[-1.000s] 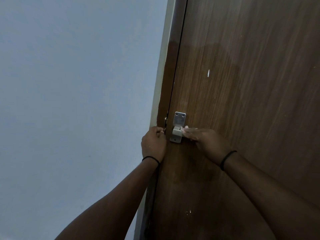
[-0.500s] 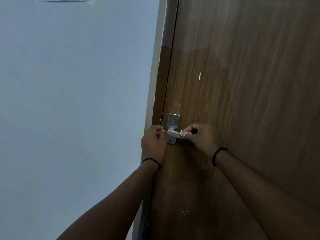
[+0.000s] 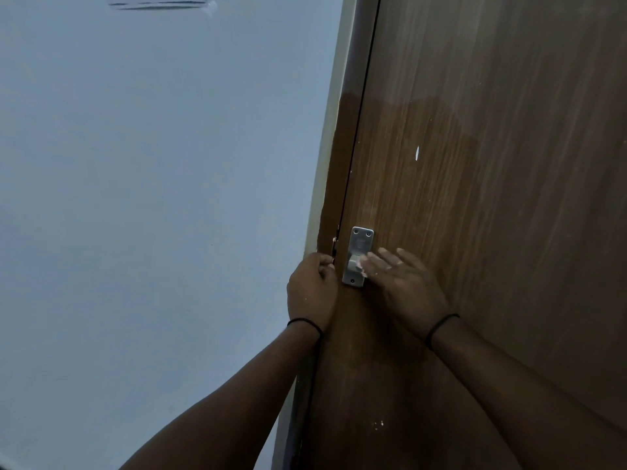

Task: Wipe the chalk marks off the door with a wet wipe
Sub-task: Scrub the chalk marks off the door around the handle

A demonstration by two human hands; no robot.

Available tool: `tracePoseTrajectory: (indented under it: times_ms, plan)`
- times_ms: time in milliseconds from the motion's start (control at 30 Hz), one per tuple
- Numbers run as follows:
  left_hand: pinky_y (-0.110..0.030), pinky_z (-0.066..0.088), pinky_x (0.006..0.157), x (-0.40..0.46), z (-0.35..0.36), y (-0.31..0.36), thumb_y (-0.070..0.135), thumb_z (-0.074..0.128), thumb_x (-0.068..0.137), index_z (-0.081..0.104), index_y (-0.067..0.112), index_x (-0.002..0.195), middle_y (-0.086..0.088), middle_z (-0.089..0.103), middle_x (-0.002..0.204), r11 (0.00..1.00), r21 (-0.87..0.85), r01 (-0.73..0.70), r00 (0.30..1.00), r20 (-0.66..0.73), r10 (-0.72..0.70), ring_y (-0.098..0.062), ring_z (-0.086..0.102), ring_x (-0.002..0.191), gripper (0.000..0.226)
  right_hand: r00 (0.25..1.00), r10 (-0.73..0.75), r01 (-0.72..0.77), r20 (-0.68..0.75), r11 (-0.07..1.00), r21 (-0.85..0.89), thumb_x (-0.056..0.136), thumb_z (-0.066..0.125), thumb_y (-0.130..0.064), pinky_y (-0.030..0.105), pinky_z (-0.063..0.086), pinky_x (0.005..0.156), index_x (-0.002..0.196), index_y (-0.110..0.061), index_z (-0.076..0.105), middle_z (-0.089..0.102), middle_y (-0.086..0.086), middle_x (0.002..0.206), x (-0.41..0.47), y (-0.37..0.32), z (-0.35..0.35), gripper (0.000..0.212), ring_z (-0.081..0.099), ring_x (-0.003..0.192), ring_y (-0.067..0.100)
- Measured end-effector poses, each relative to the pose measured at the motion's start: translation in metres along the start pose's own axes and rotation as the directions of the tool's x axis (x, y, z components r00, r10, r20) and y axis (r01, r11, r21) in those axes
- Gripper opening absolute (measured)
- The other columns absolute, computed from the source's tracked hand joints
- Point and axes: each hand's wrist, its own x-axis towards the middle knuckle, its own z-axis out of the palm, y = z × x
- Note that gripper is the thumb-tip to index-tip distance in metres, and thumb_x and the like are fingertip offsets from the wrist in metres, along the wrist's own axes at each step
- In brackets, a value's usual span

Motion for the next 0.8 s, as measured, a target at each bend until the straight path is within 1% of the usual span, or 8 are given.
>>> tracePoseTrajectory:
  times_ms: [133,267,333,400,500,567,667,800]
  plan:
    - [-0.002,0.033,0.074,0.003,-0.003,-0.004,0.022,0.055,0.097,0.068,0.018,0.111,0.000,0.072,0.107,1.000,0.013,-0.017,1.000,0.011,0.016,-0.003,0.056,0.087,0.020,1.000,-0.010,0.011,0.005,0.996,-0.088,0.099,0.045,-0.023,0.051,0.009,0.120,0.146,-0.024,0.041,0.044,0.002,0.152,0.040,-0.029,0.005,0.048,0.029,0.146,0.027]
    - [-0.014,0.042,0.088,0.005,-0.005,-0.002,0.025,0.052,0.099,0.069,0.017,0.118,0.000,0.072,0.113,0.998,-0.035,-0.051,0.998,0.028,0.052,-0.010,0.064,0.098,0.026,0.999,0.015,-0.010,0.029,0.989,-0.146,0.098,0.041,-0.028,0.055,0.005,0.120,0.133,-0.026,0.057,0.051,0.002,0.146,0.047,-0.038,0.003,0.038,0.031,0.145,0.029]
    - [-0.019,0.045,0.092,0.004,-0.004,-0.002,0.027,0.053,0.099,0.069,0.017,0.120,0.000,0.072,0.115,0.996,-0.073,-0.057,0.996,0.060,0.061,-0.012,0.065,0.103,0.028,1.000,-0.003,0.000,-0.031,0.994,-0.110,0.095,0.056,-0.022,0.058,0.011,0.118,0.125,-0.024,0.065,0.060,0.004,0.137,0.034,-0.036,-0.002,0.032,0.042,0.139,0.030]
    - [-0.019,0.048,0.093,0.001,0.000,-0.001,0.030,0.057,0.097,0.070,0.018,0.119,0.000,0.072,0.114,0.994,-0.101,-0.044,0.994,0.100,0.054,-0.011,0.065,0.102,0.028,0.983,0.036,-0.041,-0.179,0.999,-0.023,0.083,0.074,-0.013,0.062,0.028,0.110,0.110,-0.021,0.075,0.070,0.005,0.120,0.018,-0.028,-0.006,0.028,0.058,0.124,0.032]
    - [-0.004,0.042,0.081,-0.004,0.011,0.003,0.033,0.061,0.095,0.071,0.019,0.117,0.001,0.072,0.113,0.992,-0.123,-0.012,0.989,0.146,0.030,-0.006,0.063,0.100,0.028,0.952,0.243,-0.199,-0.188,0.953,0.227,0.091,0.067,-0.016,0.048,0.037,0.099,0.105,-0.025,0.076,0.071,0.005,0.113,0.002,-0.022,-0.011,0.019,0.059,0.115,0.033]
    - [0.000,0.037,0.074,-0.007,0.017,0.007,0.033,0.063,0.093,0.072,0.020,0.115,0.002,0.073,0.111,0.988,-0.156,0.005,0.992,0.128,0.015,-0.001,0.061,0.094,0.027,0.941,0.280,-0.216,-0.189,0.929,0.300,0.094,0.064,-0.019,0.038,0.037,0.083,0.102,-0.022,0.077,0.069,0.007,0.102,0.003,-0.022,-0.009,0.015,0.057,0.101,0.031]
    - [0.000,0.037,0.067,-0.009,0.019,0.008,0.038,0.063,0.092,0.072,0.024,0.113,0.007,0.073,0.106,0.982,-0.186,0.022,0.996,0.089,-0.005,0.009,0.058,0.082,0.027,0.931,0.331,-0.237,-0.156,0.870,0.432,0.094,0.063,-0.018,0.034,0.037,0.084,0.105,-0.016,0.074,0.071,0.006,0.100,0.016,-0.027,-0.004,0.016,0.058,0.096,0.024]
    - [-0.004,0.039,0.071,-0.005,0.018,0.004,0.044,0.057,0.094,0.071,0.031,0.114,0.012,0.073,0.105,0.986,-0.164,-0.002,0.999,0.044,0.009,0.012,0.058,0.083,0.028,0.891,0.423,-0.281,-0.167,0.800,0.529,0.089,0.068,-0.018,0.028,0.035,0.081,0.102,-0.016,0.064,0.068,0.002,0.094,0.030,-0.034,0.008,0.013,0.058,0.089,0.018]
